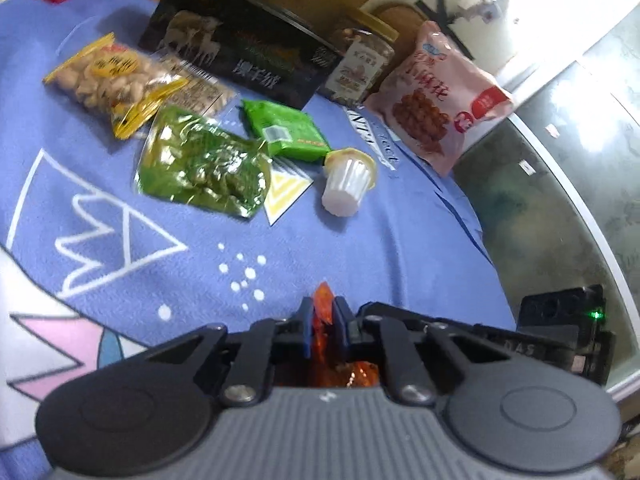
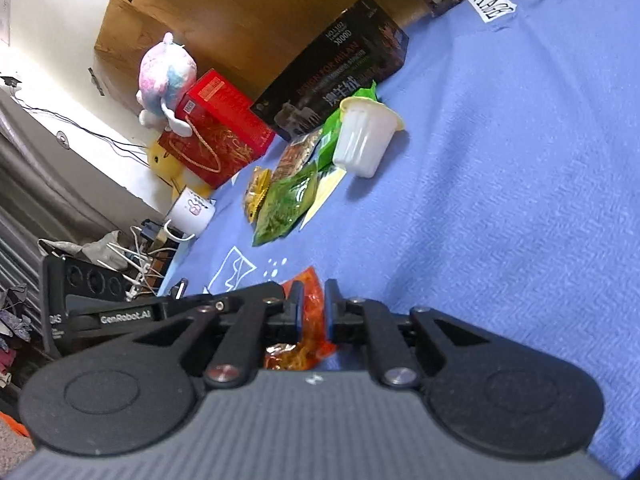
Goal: Organize snacks
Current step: 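Lift the red packet with the left gripper and drop it into the black tin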
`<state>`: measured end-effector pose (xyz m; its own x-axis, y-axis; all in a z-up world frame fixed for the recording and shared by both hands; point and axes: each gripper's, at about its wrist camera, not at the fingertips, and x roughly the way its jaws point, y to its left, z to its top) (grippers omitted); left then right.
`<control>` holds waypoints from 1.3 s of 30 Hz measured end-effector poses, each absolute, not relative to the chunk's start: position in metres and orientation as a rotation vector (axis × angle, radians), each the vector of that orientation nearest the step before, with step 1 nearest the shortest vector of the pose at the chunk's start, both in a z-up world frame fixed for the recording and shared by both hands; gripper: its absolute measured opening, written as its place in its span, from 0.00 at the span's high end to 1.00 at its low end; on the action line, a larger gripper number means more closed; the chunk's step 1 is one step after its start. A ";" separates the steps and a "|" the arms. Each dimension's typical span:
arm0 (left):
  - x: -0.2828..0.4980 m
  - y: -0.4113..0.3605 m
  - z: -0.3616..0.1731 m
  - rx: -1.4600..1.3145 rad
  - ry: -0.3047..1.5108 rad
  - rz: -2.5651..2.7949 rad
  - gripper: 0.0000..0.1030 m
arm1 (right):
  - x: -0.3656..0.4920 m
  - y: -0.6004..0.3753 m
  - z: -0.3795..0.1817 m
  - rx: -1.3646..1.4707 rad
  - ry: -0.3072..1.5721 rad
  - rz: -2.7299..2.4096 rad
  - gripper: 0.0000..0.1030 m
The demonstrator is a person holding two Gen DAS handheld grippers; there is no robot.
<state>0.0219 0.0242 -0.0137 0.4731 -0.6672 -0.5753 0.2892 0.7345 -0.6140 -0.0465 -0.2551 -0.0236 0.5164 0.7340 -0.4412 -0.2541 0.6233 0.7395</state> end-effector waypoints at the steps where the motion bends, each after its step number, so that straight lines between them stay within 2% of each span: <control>1: 0.022 0.025 -0.012 -0.465 0.887 -0.620 0.91 | -0.047 -0.257 -0.022 0.652 0.814 0.660 0.77; 3: 0.024 0.028 -0.010 -0.469 0.875 -0.624 0.92 | -0.048 -0.258 -0.017 0.607 0.788 0.674 0.63; 4: 0.027 0.030 -0.009 -0.482 0.873 -0.621 0.93 | -0.051 -0.259 -0.015 0.586 0.769 0.681 0.60; 7: 0.034 0.035 -0.004 -0.532 0.861 -0.633 0.94 | -0.059 -0.253 -0.013 0.539 0.737 0.692 0.58; 10: 0.041 0.042 0.001 -0.587 0.834 -0.644 0.94 | -0.056 -0.251 -0.022 0.621 0.769 0.716 0.59; 13: 0.047 0.054 0.008 -0.664 0.803 -0.648 0.94 | -0.051 -0.252 -0.026 0.723 0.772 0.743 0.56; 20: 0.056 0.062 0.029 -0.723 0.724 -0.666 0.94 | -0.021 -0.227 -0.032 0.935 0.772 0.863 0.56; 22: 0.063 0.061 0.034 -0.701 0.729 -0.665 0.94 | -0.009 -0.224 -0.026 0.999 0.745 0.896 0.63; 24: 0.075 0.060 0.047 -0.646 0.713 -0.654 0.94 | 0.004 -0.226 -0.013 1.009 0.728 0.902 0.75; 26: 0.092 0.060 0.065 -0.593 0.691 -0.637 0.93 | 0.023 -0.226 0.006 0.975 0.733 0.902 0.75; 32: 0.185 0.053 0.110 -0.422 0.566 -0.505 0.81 | 0.112 -0.215 0.083 0.748 0.649 0.820 0.75; 34: 0.213 0.050 0.111 -0.352 0.539 -0.402 0.75 | 0.154 -0.195 0.089 0.687 0.665 0.781 0.75; 35: 0.226 0.048 0.109 -0.317 0.535 -0.341 0.68 | 0.169 -0.185 0.089 0.647 0.671 0.764 0.74; 36: 0.236 0.046 0.106 -0.286 0.537 -0.302 0.63 | 0.186 -0.173 0.087 0.599 0.686 0.735 0.68; 39: 0.258 0.041 0.097 -0.174 0.560 -0.201 0.63 | 0.215 -0.145 0.075 0.388 0.723 0.569 0.67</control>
<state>0.2580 0.0410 0.0969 0.8287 -0.2350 -0.5080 0.1408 0.9659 -0.2172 0.2153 -0.1450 0.0750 0.6104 0.6081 -0.5076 -0.3502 0.7819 0.5157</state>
